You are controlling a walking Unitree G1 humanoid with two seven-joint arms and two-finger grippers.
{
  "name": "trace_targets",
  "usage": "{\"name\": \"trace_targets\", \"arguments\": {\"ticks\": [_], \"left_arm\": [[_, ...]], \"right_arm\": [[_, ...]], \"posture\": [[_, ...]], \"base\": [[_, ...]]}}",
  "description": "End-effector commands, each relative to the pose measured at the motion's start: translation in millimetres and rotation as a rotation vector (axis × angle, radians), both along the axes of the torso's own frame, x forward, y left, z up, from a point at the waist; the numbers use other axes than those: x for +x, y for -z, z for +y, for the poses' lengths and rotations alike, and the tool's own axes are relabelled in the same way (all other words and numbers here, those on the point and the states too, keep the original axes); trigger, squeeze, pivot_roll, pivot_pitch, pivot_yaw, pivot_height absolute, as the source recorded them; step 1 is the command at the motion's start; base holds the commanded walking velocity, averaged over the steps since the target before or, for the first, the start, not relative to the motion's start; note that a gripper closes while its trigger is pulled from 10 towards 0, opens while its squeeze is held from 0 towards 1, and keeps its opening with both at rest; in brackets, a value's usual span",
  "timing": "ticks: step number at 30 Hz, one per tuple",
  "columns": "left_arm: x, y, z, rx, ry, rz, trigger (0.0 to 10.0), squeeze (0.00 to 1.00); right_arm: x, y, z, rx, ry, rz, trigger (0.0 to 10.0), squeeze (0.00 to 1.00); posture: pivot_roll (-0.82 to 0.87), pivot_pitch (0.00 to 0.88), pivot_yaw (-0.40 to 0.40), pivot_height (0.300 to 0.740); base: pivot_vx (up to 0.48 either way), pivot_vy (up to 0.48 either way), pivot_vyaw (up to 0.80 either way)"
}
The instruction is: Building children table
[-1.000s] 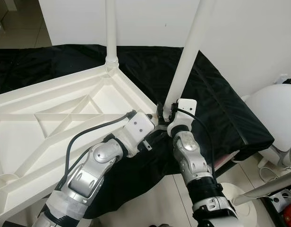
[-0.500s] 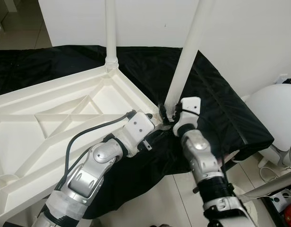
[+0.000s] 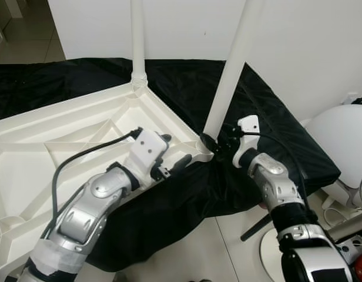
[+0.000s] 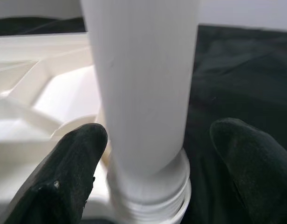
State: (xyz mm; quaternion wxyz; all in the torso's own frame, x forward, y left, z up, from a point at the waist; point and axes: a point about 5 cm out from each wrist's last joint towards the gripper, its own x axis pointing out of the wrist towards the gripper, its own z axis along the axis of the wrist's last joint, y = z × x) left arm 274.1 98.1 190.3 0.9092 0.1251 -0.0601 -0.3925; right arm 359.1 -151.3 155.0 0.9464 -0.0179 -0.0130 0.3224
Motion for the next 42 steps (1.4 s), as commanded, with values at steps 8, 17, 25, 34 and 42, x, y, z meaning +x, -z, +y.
{"name": "trace_targets", "arguments": {"ticks": [8,17,25,34,42], "left_arm": [[-11.9,8.6,-8.1,0.073,0.203,0.052,10.0,0.00],[-18.4,13.1,-7.5,0.104,0.254,0.093,10.0,0.00],[-18.6,13.8,-5.9,0.115,0.242,0.090,10.0,0.00],[-15.9,12.9,0.5,0.123,0.205,0.084,10.0,0.00],[-16.0,13.3,7.4,0.138,0.193,0.097,10.0,0.00]], "right_arm": [[6.1,0.5,-4.8,-0.038,-0.091,0.008,10.0,0.00],[12.3,-5.0,0.6,-0.060,-0.135,-0.015,10.0,0.00],[8.6,-0.1,10.1,-0.042,-0.255,0.016,10.0,0.00],[-7.5,12.6,20.3,-0.032,-0.404,0.033,10.0,0.00],[-38.7,19.6,33.5,-0.003,-0.542,0.008,10.0,0.00]], "posture": [[0.09,0.057,-0.058,0.740],[0.08,0.065,-0.054,0.740],[0.09,0.074,-0.054,0.740],[0.09,0.091,-0.055,0.740],[0.07,0.109,-0.045,0.740]], "base": [[0.000,0.000,0.00],[0.000,0.000,0.00],[0.000,0.000,0.00],[0.000,0.000,0.00],[0.000,0.000,0.00]]}}
